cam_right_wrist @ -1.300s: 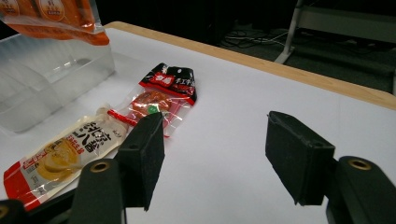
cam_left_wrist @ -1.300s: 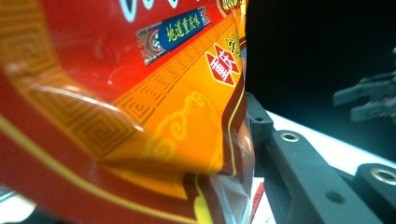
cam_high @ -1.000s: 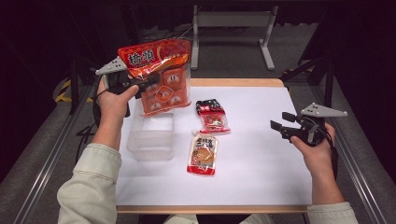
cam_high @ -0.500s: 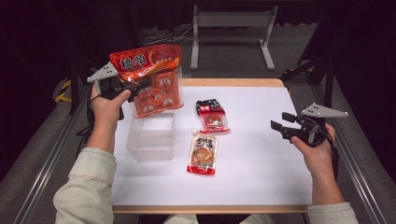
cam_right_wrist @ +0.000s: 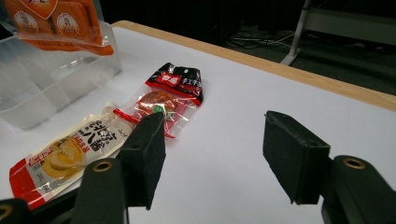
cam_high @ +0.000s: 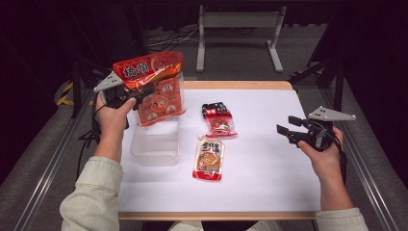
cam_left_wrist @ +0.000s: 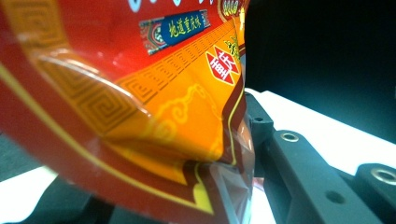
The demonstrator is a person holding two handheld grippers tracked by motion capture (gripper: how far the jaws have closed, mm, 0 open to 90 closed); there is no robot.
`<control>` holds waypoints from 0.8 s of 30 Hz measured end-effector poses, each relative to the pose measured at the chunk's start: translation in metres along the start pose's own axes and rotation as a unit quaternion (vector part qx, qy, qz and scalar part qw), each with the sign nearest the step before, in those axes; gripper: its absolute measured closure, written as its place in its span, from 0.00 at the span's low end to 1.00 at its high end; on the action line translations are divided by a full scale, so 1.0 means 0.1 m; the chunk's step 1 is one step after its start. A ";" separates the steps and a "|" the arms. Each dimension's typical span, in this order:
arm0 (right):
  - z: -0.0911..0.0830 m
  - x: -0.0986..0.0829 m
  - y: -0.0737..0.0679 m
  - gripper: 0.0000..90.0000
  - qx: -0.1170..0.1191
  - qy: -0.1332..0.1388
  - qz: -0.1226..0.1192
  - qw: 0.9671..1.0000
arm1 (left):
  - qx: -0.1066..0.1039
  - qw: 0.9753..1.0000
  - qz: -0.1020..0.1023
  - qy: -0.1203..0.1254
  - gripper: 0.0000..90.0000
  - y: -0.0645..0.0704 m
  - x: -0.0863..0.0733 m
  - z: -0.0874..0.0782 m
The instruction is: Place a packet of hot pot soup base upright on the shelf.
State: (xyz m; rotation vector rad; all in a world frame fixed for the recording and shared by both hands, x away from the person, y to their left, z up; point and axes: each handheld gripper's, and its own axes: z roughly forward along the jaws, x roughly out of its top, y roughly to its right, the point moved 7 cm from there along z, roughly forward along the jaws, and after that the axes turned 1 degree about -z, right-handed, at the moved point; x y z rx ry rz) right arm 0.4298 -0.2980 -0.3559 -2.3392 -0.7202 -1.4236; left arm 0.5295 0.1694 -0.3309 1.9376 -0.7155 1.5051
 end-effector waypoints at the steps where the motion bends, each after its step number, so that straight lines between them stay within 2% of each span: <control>1: 0.00 -0.01 0.00 0.44 0.001 -0.002 -0.002 1.000 | 0.004 1.000 0.001 0.002 0.79 0.00 -0.02 -0.01; 4: 0.01 -0.01 -0.01 0.44 0.003 -0.003 -0.001 1.000 | 0.012 1.000 -0.004 0.007 0.79 0.02 -0.04 -0.02; 9: 0.03 -0.01 -0.05 0.43 0.010 -0.006 -0.006 1.000 | 0.036 0.999 -0.009 0.019 0.79 0.06 -0.08 -0.04; 15: 0.05 -0.02 -0.07 0.43 0.015 -0.012 -0.006 1.000 | 0.054 0.998 -0.022 0.030 0.79 0.03 -0.11 -0.07; 21: 0.06 -0.03 -0.08 0.43 0.018 -0.018 -0.006 1.000 | 0.068 0.997 -0.020 0.029 0.79 0.02 -0.12 -0.08; 24: 0.07 -0.03 -0.10 0.42 0.023 -0.018 -0.008 1.000 | 0.081 0.996 -0.013 0.031 0.79 0.03 -0.14 -0.08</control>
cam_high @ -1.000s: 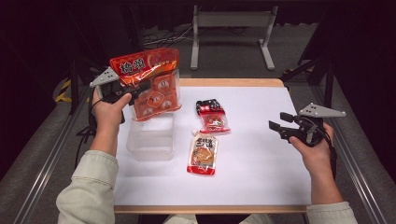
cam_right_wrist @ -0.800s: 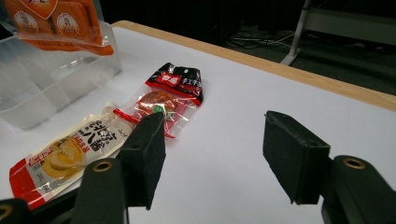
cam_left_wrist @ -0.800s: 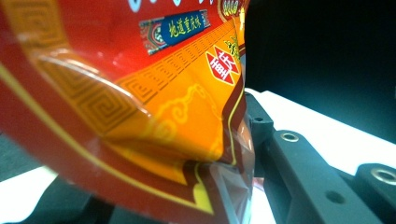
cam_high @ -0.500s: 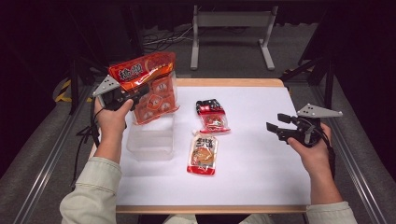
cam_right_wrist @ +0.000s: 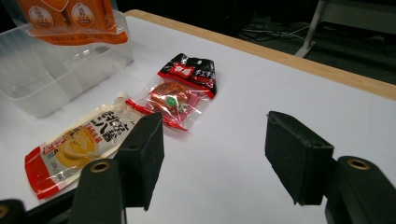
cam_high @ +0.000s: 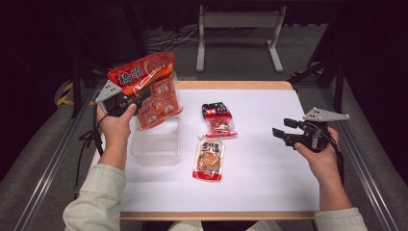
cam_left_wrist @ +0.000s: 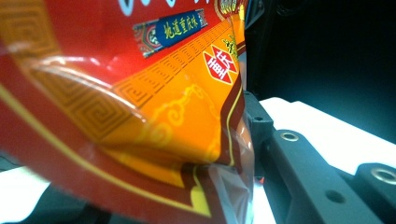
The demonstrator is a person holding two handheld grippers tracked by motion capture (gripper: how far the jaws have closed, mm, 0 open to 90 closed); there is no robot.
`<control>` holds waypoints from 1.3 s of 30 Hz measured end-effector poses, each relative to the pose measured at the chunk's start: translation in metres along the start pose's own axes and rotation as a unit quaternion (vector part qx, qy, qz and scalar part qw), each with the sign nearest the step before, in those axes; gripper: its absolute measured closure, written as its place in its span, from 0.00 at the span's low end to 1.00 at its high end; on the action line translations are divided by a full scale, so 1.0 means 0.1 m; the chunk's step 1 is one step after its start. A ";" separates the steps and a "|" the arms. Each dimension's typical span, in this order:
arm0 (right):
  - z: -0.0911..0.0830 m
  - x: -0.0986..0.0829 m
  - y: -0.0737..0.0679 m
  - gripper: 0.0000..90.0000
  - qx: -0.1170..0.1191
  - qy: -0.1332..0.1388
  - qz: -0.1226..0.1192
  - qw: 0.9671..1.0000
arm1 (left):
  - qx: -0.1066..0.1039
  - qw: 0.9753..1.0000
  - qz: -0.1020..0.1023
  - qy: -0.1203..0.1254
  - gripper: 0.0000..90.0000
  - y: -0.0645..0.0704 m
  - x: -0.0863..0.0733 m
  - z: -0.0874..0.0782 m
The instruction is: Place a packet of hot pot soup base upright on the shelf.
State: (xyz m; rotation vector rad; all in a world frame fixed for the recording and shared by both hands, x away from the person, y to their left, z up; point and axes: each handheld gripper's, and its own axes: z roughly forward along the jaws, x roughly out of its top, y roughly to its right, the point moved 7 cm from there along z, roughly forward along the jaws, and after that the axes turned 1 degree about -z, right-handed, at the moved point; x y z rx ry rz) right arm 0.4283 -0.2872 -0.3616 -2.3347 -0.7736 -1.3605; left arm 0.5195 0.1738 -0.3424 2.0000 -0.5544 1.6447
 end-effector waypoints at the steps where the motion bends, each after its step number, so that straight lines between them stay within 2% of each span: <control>1: 0.00 0.00 -0.01 0.42 0.001 -0.001 -0.001 1.000 | 0.001 1.000 0.000 0.000 0.79 0.00 -0.01 0.00; 6: 0.02 -0.01 -0.02 0.42 0.005 -0.004 -0.002 1.000 | 0.007 1.000 -0.002 -0.001 0.79 0.00 -0.03 -0.02; 10: 0.02 0.00 -0.02 0.42 0.008 -0.003 -0.001 1.000 | 0.020 1.000 -0.003 0.001 0.79 0.01 -0.02 -0.04; 13: 0.02 0.00 -0.03 0.42 0.008 -0.003 0.000 1.000 | 0.018 1.000 -0.002 -0.001 0.79 0.03 -0.02 -0.04; 17: 0.04 -0.01 -0.04 0.42 0.012 -0.006 -0.002 1.000 | 0.027 1.000 0.005 -0.016 0.79 0.03 -0.07 -0.01; 19: 0.04 -0.01 -0.04 0.42 0.013 -0.005 -0.002 1.000 | 0.028 0.999 0.003 -0.023 0.79 0.02 -0.11 0.01; 24: 0.04 -0.01 -0.04 0.42 0.015 -0.005 -0.002 1.000 | 0.024 0.999 -0.011 -0.021 0.79 -0.03 -0.16 0.03; 26: 0.06 -0.01 -0.05 0.42 0.016 -0.006 -0.002 1.000 | 0.030 0.999 -0.015 -0.024 0.79 -0.05 -0.19 0.02; 29: 0.06 -0.01 -0.07 0.42 0.019 -0.006 -0.003 1.000 | 0.034 0.999 -0.011 -0.027 0.79 -0.04 -0.19 0.00; 31: 0.06 -0.01 -0.06 0.42 0.019 -0.005 -0.003 1.000 | 0.041 0.998 0.006 -0.046 0.79 -0.02 -0.22 0.01; 33: 0.06 -0.01 -0.06 0.42 0.019 -0.005 -0.002 1.000 | 0.039 0.997 0.016 -0.061 0.79 0.02 -0.27 0.05; 39: 0.06 -0.01 -0.07 0.41 0.021 -0.003 -0.003 1.000 | 0.024 0.998 0.010 -0.063 0.79 0.05 -0.32 0.11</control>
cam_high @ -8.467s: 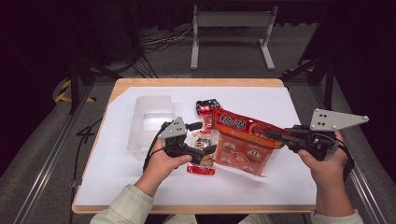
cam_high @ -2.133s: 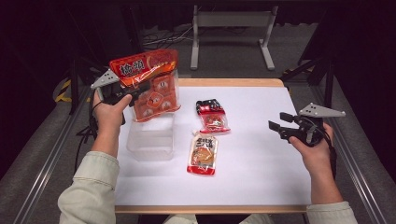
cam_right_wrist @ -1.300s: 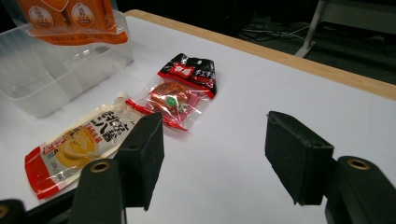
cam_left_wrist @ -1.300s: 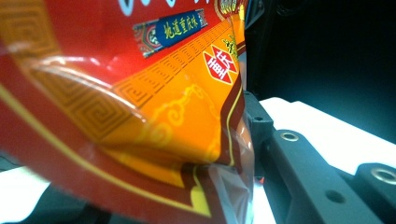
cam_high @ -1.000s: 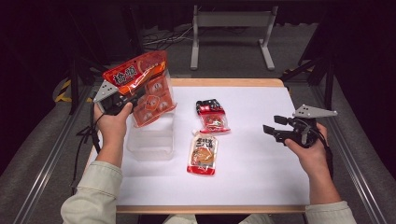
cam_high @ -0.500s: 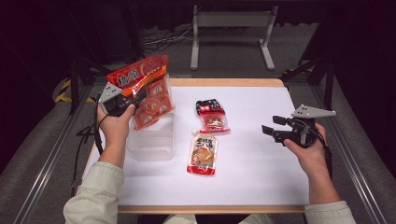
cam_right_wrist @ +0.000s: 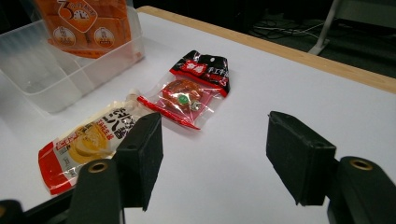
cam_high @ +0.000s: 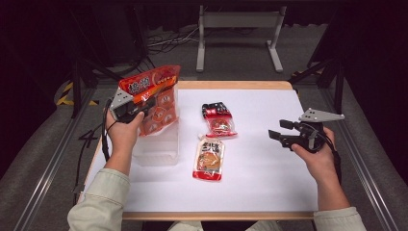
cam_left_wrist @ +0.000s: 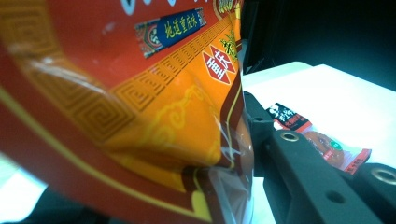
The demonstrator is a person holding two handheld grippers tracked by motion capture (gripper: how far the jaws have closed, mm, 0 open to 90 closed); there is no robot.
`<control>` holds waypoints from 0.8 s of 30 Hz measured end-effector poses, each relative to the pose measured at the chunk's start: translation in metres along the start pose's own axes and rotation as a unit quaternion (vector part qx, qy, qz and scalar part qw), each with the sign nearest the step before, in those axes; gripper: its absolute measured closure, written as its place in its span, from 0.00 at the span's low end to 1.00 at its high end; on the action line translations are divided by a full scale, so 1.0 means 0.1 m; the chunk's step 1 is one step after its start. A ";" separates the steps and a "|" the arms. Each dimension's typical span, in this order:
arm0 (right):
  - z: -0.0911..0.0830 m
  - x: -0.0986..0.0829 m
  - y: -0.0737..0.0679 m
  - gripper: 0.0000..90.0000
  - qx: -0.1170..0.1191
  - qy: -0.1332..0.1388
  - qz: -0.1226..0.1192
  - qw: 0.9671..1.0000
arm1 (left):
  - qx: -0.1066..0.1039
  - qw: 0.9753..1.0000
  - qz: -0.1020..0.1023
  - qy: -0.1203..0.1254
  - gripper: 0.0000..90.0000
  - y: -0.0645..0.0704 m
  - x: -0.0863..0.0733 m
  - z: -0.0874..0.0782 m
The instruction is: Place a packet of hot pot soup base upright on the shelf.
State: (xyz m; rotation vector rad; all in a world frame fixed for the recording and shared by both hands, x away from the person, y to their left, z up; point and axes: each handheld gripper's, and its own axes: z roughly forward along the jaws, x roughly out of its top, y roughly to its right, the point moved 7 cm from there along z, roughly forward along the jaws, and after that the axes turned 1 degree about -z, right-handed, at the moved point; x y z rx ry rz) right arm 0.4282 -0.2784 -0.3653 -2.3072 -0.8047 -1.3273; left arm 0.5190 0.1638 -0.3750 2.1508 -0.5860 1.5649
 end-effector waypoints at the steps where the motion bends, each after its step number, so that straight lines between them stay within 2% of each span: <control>1: 0.00 0.00 0.00 0.41 0.000 0.000 0.000 1.000 | -0.005 1.000 -0.005 0.000 0.79 -0.01 -0.01 0.00; 4: 0.00 -0.01 0.01 0.41 0.000 -0.001 -0.001 1.000 | -0.014 1.000 -0.024 0.001 0.79 -0.06 -0.05 -0.01; 6: 0.01 -0.01 0.00 0.41 0.001 -0.001 0.001 1.000 | -0.015 0.999 -0.027 -0.013 0.79 -0.10 -0.09 -0.02; 11: 0.03 0.00 -0.03 0.41 0.003 -0.002 -0.001 1.000 | -0.035 0.997 -0.057 -0.023 0.79 -0.19 -0.22 -0.06; 13: 0.04 0.00 -0.03 0.41 0.003 -0.003 -0.002 1.000 | -0.033 0.998 -0.051 -0.031 0.79 -0.19 -0.22 -0.06; 16: 0.07 0.00 -0.05 0.41 0.005 -0.004 -0.002 1.000 | -0.033 0.998 -0.022 -0.054 0.79 -0.13 -0.25 0.01; 17: 0.07 0.00 -0.06 0.41 0.007 -0.006 -0.003 1.000 | -0.030 0.998 -0.016 -0.053 0.79 -0.11 -0.24 0.04; 19: 0.08 0.01 -0.06 0.41 0.008 -0.006 -0.004 1.000 | -0.030 0.998 -0.015 -0.057 0.79 -0.11 -0.23 0.05; 22: 0.07 0.00 -0.04 0.41 0.008 -0.003 -0.002 1.000 | -0.033 0.998 -0.023 -0.053 0.79 -0.15 -0.23 0.04; 24: 0.07 0.00 -0.03 0.41 0.007 -0.005 -0.002 1.000 | -0.035 0.998 -0.018 -0.052 0.78 -0.15 -0.23 0.04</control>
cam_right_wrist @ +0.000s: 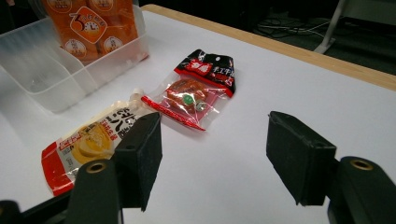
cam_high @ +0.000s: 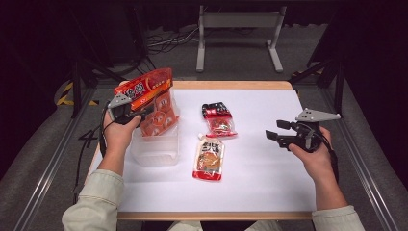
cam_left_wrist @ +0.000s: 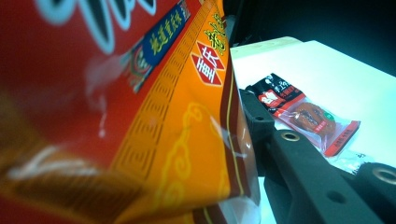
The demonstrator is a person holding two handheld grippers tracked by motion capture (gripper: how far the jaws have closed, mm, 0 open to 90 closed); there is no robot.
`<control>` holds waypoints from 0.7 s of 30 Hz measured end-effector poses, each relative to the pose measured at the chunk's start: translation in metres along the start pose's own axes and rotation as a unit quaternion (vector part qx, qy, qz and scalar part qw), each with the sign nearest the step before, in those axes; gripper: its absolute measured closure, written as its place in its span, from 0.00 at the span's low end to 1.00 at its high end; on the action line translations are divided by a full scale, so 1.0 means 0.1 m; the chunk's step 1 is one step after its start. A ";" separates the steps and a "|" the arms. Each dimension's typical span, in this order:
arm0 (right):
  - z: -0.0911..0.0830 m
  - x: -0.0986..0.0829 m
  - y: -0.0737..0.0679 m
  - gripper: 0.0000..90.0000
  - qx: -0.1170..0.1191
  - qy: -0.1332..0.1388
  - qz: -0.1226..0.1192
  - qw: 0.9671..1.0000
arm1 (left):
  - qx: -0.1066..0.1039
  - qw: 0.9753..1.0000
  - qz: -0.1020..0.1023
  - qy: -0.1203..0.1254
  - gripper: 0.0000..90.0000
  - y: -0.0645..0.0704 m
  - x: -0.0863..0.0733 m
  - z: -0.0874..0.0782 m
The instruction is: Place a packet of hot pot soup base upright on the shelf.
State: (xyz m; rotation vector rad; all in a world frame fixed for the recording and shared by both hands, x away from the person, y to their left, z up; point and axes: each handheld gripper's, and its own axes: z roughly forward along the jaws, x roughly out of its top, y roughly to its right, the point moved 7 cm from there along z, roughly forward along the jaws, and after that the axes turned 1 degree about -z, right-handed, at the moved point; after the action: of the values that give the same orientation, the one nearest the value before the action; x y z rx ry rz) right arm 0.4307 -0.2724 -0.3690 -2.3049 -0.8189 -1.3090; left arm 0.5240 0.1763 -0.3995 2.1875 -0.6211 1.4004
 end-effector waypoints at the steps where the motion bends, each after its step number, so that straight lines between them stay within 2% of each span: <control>1: 0.00 0.00 0.00 0.41 0.000 0.000 0.000 1.000 | 0.000 1.000 0.000 0.000 0.77 0.00 0.00 0.00; 2: 0.00 0.00 0.00 0.41 0.001 0.000 0.002 1.000 | 0.002 1.000 0.000 0.001 0.71 0.00 0.00 0.00; 3: 0.00 0.00 0.00 0.41 0.001 0.000 0.002 1.000 | 0.003 1.000 -0.005 0.005 0.71 0.00 0.01 0.00; 4: 0.00 0.00 0.01 0.41 0.001 0.001 0.003 1.000 | 0.003 1.000 -0.010 0.008 0.65 0.00 0.01 0.01; 5: 0.00 0.00 0.01 0.41 0.000 0.001 0.002 1.000 | 0.007 1.000 -0.014 0.009 0.56 0.00 0.01 0.01; 6: -0.01 0.00 0.01 0.40 -0.001 0.002 0.001 1.000 | 0.026 0.999 -0.017 0.007 0.38 -0.01 0.00 0.02; 7: -0.01 0.00 0.01 0.40 0.000 0.004 0.001 1.000 | 0.026 0.999 -0.017 0.007 0.29 -0.01 0.00 0.02; 8: -0.01 0.01 0.01 0.40 0.000 0.004 0.001 1.000 | 0.035 0.999 -0.023 0.001 0.24 0.00 -0.01 0.01; 9: -0.01 0.01 0.01 0.40 0.000 0.005 0.002 1.000 | 0.035 0.999 -0.023 0.001 0.21 0.00 -0.01 0.01; 10: -0.01 0.01 0.01 0.40 0.000 0.005 0.002 1.000 | 0.040 0.999 -0.023 -0.001 0.21 0.00 -0.01 0.00; 12: -0.01 0.00 0.01 0.40 -0.001 0.003 0.001 1.000 | 0.048 0.999 -0.013 -0.005 0.13 0.02 0.00 -0.05; 21: -0.01 -0.01 0.03 0.37 -0.007 0.012 -0.001 1.000 | 0.052 0.999 -0.003 -0.003 0.08 0.11 0.05 -0.25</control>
State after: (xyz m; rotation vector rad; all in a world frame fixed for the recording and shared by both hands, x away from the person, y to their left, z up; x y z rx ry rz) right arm 0.4315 -0.2755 -0.3698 -2.2948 -0.8068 -1.3435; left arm 0.5018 0.1824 -0.3843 2.2737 -0.5541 1.4523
